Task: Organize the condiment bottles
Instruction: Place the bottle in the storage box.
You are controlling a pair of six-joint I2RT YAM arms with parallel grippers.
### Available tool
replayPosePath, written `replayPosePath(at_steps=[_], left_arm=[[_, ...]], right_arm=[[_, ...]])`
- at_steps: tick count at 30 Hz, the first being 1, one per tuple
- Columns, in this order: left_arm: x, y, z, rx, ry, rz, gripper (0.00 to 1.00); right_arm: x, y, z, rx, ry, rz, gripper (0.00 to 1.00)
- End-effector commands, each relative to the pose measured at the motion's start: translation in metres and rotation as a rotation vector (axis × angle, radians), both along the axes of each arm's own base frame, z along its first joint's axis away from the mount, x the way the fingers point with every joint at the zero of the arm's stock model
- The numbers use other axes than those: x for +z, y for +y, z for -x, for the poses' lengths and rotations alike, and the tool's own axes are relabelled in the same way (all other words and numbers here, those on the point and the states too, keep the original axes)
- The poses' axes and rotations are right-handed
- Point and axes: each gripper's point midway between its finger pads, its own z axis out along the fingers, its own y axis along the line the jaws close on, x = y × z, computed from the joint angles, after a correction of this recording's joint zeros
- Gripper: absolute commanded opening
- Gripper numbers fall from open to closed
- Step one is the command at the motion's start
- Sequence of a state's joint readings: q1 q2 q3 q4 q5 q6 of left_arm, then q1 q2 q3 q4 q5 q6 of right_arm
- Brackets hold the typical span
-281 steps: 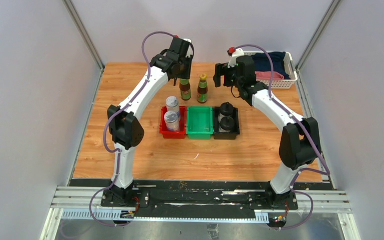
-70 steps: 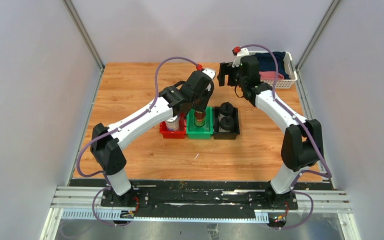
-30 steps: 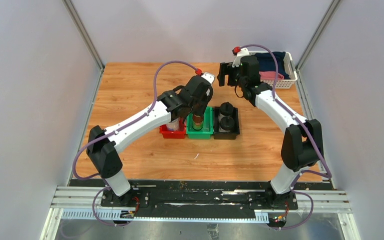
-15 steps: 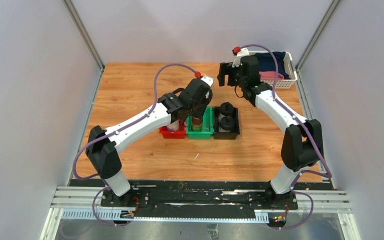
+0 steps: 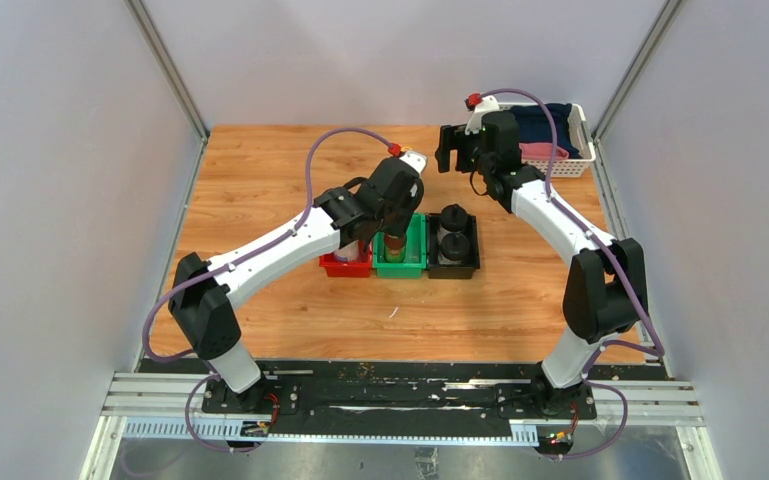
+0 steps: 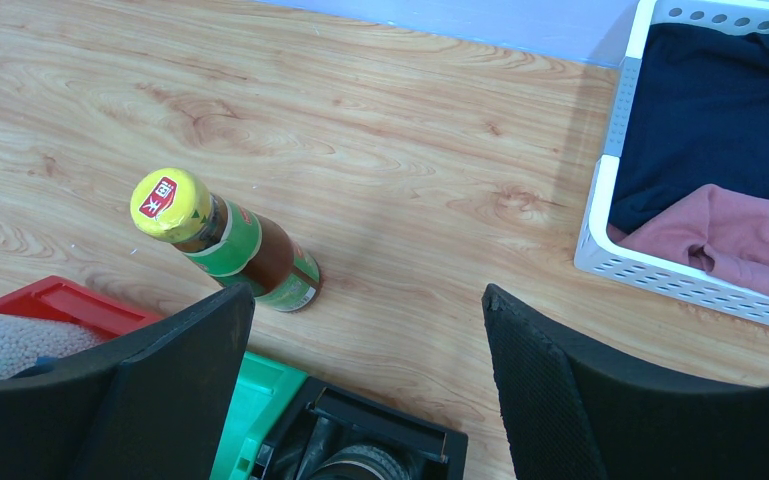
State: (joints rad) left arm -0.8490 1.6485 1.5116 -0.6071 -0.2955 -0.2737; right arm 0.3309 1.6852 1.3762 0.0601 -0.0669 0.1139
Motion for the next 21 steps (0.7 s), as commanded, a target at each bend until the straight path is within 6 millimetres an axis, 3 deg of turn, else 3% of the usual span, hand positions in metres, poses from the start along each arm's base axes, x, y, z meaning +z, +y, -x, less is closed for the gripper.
replayPosePath(at_steps=[1, 21], left_arm=[[0.042, -0.009, -0.004, 0.003, -0.103, 0.111, 0.0], [0.032, -0.014, -0.002, -0.016, -0.103, 0.136, 0.0]], right_arm=[[0.004, -0.007, -0.001, -0.02, -0.009, -0.011, 0.88], [0.003, -0.007, -0.003, -0.02, -0.008, -0.005, 0.88]])
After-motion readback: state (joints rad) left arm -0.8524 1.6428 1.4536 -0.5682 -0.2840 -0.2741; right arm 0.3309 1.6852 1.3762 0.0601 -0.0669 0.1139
